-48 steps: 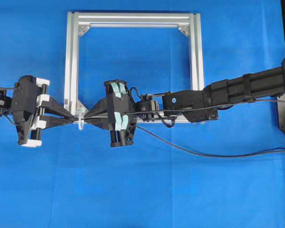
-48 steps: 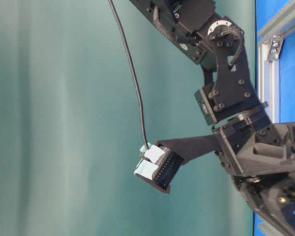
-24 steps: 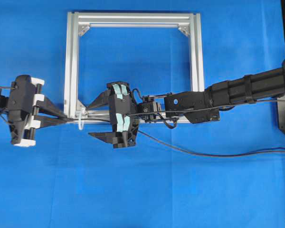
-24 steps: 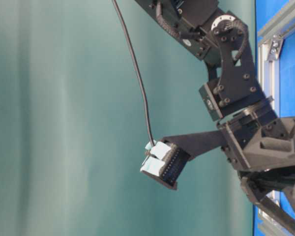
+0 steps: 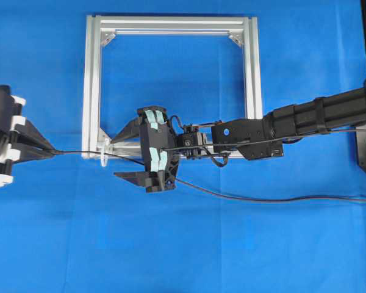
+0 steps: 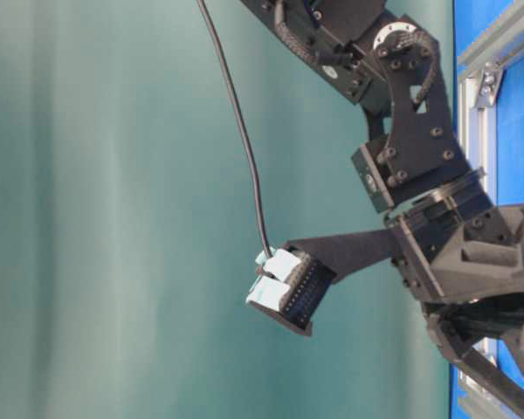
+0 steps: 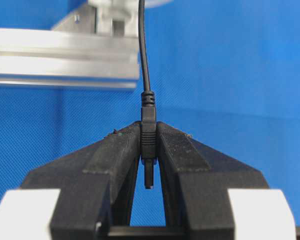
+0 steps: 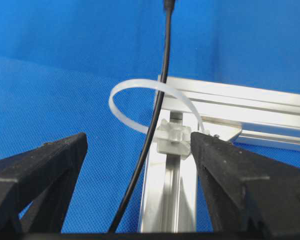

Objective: Insert the wire through the string loop located on the left side.

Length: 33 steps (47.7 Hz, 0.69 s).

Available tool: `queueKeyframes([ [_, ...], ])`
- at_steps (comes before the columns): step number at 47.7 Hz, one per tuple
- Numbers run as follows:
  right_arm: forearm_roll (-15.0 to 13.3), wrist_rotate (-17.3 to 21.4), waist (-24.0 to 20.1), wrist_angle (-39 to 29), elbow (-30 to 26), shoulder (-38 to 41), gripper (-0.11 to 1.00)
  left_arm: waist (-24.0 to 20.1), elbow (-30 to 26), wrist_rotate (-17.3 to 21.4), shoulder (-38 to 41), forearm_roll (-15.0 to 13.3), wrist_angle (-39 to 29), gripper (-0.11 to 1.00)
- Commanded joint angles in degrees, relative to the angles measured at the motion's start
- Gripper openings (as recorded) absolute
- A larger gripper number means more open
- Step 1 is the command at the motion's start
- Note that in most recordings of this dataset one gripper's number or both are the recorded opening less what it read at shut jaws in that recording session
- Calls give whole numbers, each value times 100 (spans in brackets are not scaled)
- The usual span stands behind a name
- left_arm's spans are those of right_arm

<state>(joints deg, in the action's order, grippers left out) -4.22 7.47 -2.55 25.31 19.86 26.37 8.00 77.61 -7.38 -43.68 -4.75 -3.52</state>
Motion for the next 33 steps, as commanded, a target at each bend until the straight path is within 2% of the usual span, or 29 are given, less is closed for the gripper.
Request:
queueKeyframes([
  [1,18,9,-26,26,-44,-316,93,0,-26,-18,-387,9,-158,8],
  [10,18,9,-53,18,-44,-316,93,70,0,-18,-932,9,-431,8],
  [33,18,9,-53,44,-53,-316,93,114,35,-18,-396,9,-316,9],
])
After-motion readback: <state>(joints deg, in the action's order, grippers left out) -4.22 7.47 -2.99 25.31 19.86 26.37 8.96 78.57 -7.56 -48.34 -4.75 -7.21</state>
